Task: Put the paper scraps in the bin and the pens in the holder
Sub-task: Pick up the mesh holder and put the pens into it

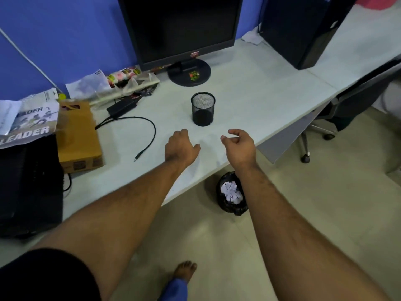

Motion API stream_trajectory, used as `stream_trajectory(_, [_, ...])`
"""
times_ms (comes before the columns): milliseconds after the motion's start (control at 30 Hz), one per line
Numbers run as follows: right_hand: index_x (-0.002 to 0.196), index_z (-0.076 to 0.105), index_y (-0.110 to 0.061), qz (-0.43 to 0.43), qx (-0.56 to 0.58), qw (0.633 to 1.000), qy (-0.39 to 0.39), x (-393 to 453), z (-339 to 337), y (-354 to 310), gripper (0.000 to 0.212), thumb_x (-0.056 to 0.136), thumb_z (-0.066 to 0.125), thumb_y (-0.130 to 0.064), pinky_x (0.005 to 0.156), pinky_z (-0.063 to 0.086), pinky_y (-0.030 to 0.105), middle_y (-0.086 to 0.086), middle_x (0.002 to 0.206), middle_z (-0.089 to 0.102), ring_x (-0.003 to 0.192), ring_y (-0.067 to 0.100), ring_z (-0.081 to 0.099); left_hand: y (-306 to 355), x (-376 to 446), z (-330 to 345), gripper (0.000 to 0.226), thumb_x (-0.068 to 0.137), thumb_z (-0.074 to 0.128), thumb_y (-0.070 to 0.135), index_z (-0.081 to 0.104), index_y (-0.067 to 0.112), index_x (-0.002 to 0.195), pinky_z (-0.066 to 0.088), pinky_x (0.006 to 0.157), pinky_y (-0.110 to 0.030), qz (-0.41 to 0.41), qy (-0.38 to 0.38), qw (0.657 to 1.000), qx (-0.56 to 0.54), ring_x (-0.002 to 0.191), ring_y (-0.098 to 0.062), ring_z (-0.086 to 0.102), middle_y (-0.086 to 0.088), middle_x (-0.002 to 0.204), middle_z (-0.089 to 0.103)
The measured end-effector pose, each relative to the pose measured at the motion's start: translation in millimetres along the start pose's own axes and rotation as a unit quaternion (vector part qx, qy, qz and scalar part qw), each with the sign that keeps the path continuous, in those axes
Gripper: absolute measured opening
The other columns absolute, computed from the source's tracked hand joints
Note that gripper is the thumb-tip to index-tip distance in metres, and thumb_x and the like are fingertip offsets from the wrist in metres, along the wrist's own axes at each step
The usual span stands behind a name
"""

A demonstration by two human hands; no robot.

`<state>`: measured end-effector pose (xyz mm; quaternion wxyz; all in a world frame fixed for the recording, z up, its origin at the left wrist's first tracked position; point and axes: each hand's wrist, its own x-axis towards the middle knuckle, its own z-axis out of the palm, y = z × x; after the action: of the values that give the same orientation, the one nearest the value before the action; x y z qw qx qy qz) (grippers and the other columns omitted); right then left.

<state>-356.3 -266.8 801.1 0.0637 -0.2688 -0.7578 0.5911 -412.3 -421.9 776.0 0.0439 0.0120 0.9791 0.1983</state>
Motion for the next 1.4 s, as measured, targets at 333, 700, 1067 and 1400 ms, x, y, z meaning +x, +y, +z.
stream_trajectory(333, [0.155, 0.018, -0.017, -0.054, -0.091, 0.994, 0.025, 92.4, 90.2, -2.2, 0.104, 0.075, 0.08, -0.043, 0.117, 0.031, 0.031, 0.005, 0.157, 0.033, 0.145, 0.018, 0.032, -47.2, 53.9, 77.7, 0.08, 0.096, 0.027, 0.064, 0.035, 0.005, 0.149, 0.017, 0.121, -0.049, 0.043, 0.067, 0.991, 0.108, 0.146, -0.037, 0.025, -0.024, 0.156, 0.029])
stream_trajectory(700, [0.149, 0.025, -0.019, -0.046, -0.066, 0.996, 0.027, 135.3, 125.9, -13.8, 0.106, 0.065, 0.087, -0.039, 0.104, 0.046, 0.028, 0.0, 0.144, 0.048, 0.129, 0.02, 0.051, -47.9, 55.1, 83.3, 0.08, 0.097, 0.024, 0.064, 0.032, 0.004, 0.15, 0.018, 0.119, -0.051, 0.047, 0.063, 0.989, 0.129, 0.147, -0.039, 0.022, -0.024, 0.156, 0.026])
stream_trajectory(1067, [0.136, 0.042, -0.02, -0.028, 0.014, 0.994, 0.101, 67.6, 96.0, -8.7, 0.088, 0.062, 0.085, -0.038, 0.102, 0.049, 0.033, -0.006, 0.126, 0.056, 0.116, 0.013, 0.056, -35.3, 47.2, 64.1, 0.074, 0.099, 0.027, 0.053, 0.034, -0.002, 0.147, 0.02, 0.12, -0.048, 0.048, 0.018, 0.994, 0.096, 0.145, -0.039, 0.026, -0.027, 0.153, 0.032])
stream_trajectory(1400, [0.131, 0.045, -0.018, 0.06, -0.016, 0.948, 0.313, -73.4, -99.3, 114.0, 0.092, 0.052, 0.08, -0.051, 0.098, 0.051, 0.041, -0.001, 0.124, 0.058, 0.114, 0.019, 0.059, 103.7, -123.6, 116.8, 0.026, 0.083, 0.045, 0.019, 0.067, 0.012, 0.096, 0.051, 0.076, -0.039, 0.202, -0.151, 0.962, -0.104, 0.091, -0.029, 0.062, -0.01, 0.099, 0.066])
